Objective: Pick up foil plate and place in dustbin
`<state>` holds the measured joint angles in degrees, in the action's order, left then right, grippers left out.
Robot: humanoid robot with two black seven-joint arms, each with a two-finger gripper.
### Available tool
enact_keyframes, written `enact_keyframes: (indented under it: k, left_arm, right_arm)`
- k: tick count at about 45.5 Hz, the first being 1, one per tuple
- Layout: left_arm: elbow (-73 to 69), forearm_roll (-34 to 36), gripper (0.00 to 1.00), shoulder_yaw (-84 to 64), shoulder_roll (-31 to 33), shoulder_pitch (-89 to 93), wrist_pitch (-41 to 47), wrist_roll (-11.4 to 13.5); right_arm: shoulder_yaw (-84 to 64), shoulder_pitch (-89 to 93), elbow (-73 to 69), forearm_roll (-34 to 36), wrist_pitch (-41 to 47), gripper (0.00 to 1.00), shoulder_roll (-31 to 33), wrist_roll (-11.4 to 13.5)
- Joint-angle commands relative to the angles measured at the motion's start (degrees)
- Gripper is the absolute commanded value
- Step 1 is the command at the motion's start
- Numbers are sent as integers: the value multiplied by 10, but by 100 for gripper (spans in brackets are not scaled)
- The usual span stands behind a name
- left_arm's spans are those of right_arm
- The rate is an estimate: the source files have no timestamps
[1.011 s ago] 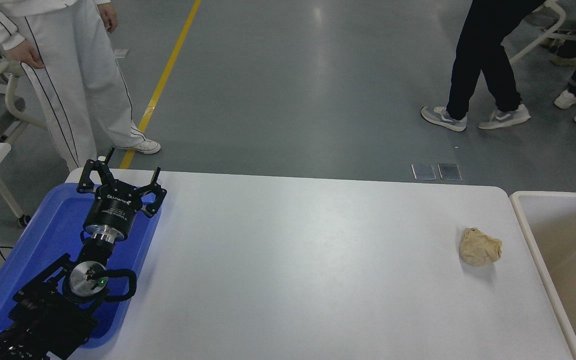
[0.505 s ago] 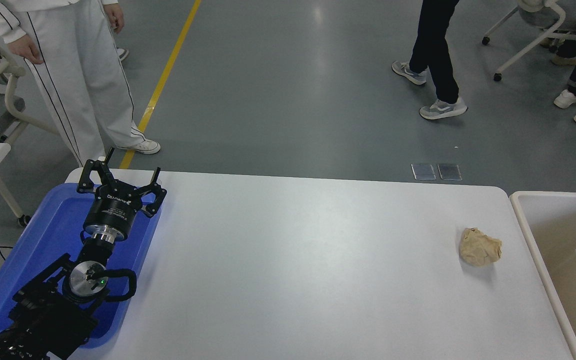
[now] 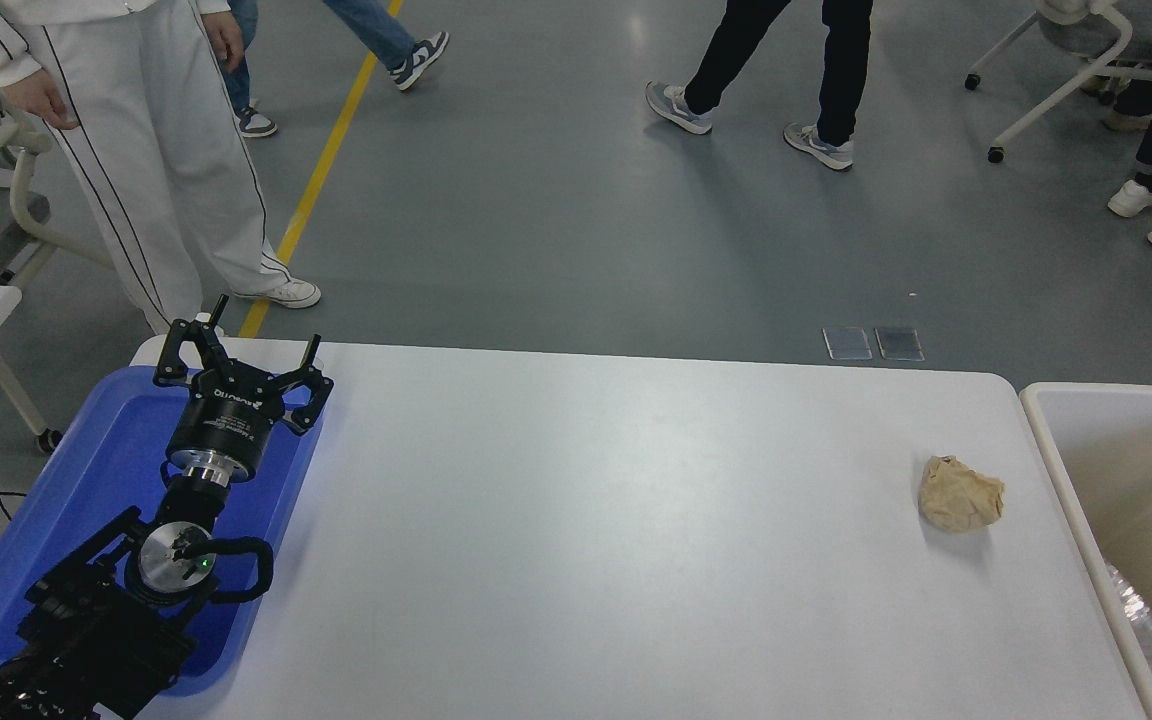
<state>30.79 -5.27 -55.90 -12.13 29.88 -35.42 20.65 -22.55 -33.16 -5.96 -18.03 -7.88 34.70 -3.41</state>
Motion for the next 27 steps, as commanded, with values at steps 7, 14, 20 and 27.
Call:
enact_keyframes:
  k: [7, 14, 20, 27]
  left_arm:
    - [1, 0, 100, 0, 0, 0, -1, 0]
    - [1, 0, 100, 0, 0, 0, 0, 0]
    - [0, 0, 100, 0, 0, 0, -1, 0]
    - [1, 0, 100, -1, 0, 0, -1, 0]
  right_arm:
    - [0, -4, -1, 0, -12, 99, -3, 0]
    - [0, -5, -2, 0, -12, 99, -6, 0]
    - [0, -6, -11, 1, -11, 99, -17, 1]
    - [1, -23, -41, 0, -10, 99, -3, 0]
